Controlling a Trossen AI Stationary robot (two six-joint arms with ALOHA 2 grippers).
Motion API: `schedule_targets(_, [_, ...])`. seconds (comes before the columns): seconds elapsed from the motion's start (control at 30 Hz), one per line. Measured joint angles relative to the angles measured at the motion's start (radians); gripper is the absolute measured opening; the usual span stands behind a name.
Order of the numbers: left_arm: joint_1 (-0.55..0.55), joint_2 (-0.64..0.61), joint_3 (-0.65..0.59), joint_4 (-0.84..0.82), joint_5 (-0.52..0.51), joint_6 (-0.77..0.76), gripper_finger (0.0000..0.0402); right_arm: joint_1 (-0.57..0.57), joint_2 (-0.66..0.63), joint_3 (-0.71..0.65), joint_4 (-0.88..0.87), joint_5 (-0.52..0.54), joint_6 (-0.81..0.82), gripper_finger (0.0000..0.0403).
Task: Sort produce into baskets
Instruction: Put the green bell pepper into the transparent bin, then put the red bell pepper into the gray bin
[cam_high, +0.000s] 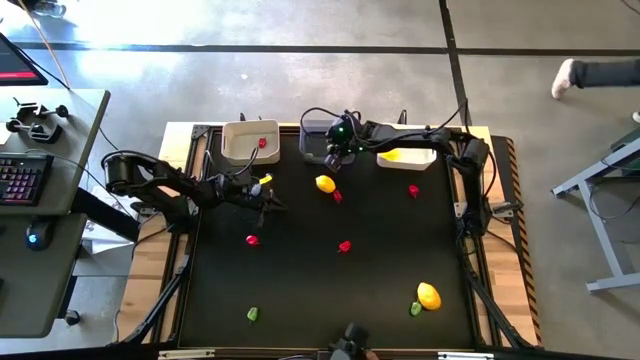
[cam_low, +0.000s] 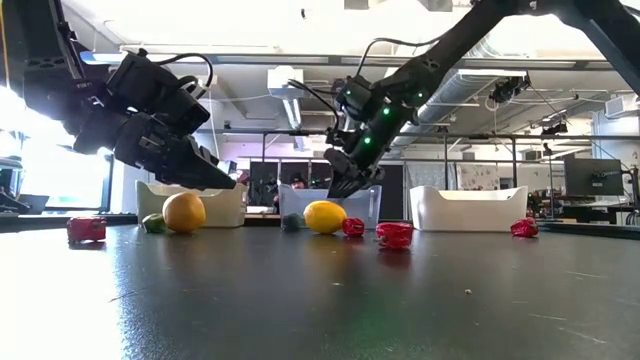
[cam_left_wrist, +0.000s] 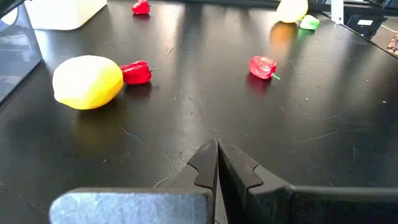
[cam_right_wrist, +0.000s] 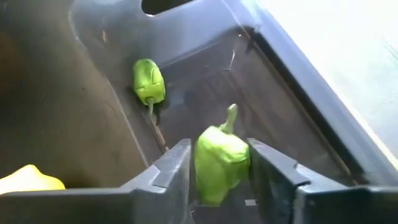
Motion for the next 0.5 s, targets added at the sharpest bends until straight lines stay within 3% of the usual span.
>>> schedule_targets(0.2, [0.0,0.0,0.0,-0.006,0.0,0.0,0.0,0.006,0.0,0.0,-0.001,0.0,0.031,0.0229])
schedule_targets(0.3, [0.0,0.0,0.0,-0.007,0.0,0.0,0.0,0.013,-0.016,0.0,-0.009,0.017,0.016,0.0254])
schedule_targets(0.4, [0.0,0.0,0.0,-0.006,0.0,0.0,0.0,0.044,-0.072,0.0,-0.026,0.081,0.006,0.0243])
schedule_targets(0.5, [0.0,0.0,0.0,0.0,0.0,0.0,0.0,0.098,-0.142,0.0,-0.044,0.168,-0.028,0.0194])
